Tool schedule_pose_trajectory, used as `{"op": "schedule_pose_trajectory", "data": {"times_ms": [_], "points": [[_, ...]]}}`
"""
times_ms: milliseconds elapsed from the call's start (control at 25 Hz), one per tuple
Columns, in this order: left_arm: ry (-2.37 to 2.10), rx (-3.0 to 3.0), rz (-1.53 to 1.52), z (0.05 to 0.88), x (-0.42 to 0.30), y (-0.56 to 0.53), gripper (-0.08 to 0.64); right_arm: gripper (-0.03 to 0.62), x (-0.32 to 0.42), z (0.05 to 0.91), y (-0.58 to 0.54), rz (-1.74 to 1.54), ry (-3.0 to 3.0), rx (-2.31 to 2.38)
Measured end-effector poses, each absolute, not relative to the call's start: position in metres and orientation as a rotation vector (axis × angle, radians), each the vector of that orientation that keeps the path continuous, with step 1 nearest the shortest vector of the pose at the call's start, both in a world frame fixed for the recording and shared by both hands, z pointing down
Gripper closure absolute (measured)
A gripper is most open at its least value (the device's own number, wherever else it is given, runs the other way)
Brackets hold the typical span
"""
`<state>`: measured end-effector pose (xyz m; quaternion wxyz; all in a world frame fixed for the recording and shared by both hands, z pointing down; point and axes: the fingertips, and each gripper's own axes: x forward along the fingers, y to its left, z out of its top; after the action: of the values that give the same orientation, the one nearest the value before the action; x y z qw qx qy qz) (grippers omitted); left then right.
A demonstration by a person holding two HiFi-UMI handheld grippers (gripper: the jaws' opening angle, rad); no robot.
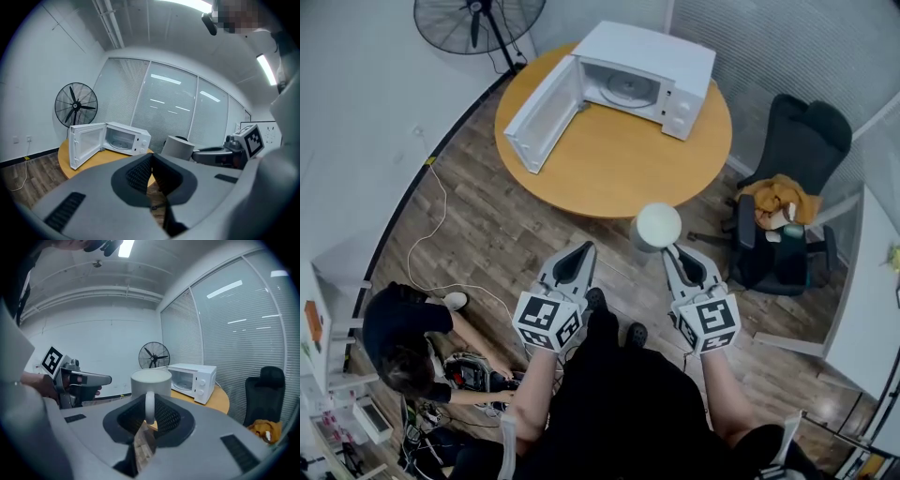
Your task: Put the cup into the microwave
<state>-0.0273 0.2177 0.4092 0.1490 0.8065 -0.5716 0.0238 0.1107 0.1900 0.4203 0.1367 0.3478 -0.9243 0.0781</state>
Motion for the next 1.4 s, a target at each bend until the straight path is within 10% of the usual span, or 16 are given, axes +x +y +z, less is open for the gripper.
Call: {"op": "schedule_pose_trajectory", "data": {"times_ms": [1400], "points": [[-1.51,2.357,0.128,0.432,-0.111,0.112,0.565,0.538,0.021,0.442,0.093,0.288,-2.613,1.12]]}}
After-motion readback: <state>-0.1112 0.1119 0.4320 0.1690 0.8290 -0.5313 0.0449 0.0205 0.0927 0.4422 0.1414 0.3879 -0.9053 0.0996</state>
